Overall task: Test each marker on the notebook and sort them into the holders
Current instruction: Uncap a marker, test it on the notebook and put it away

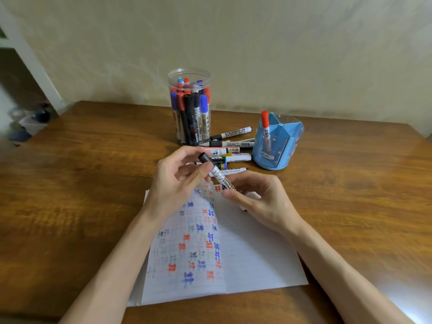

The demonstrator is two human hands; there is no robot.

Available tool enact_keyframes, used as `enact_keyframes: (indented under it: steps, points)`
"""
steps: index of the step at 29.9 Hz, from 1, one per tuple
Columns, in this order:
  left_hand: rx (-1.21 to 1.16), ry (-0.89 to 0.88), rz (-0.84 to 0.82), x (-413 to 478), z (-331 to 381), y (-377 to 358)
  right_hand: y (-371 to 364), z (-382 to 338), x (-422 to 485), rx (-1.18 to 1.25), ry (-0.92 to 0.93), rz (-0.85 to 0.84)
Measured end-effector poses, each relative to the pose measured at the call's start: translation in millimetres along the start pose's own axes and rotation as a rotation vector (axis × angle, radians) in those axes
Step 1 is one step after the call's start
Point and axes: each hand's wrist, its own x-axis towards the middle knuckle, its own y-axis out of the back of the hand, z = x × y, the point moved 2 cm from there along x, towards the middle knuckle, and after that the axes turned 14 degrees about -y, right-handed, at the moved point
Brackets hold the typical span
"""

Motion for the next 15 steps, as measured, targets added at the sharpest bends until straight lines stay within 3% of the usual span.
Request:
enact_keyframes:
  steps: [5, 10, 15]
  points:
    - [-0.024, -0.029, 0.114, 13.5, 11.2, 1.2, 9.6, 3.2, 4.1, 0.011, -0.019, 0.079]
    - [-0.05, -0.177, 0.216, 54.7, 32.4, -10.8, 12.4, 16.4, 6.5, -0.104, -0.074, 0.125]
    - [-0.116, -0.296, 0.249, 93.2, 43.0, -49.5, 22.1, 16.8, 8.3, -0.073, -0.072, 0.282]
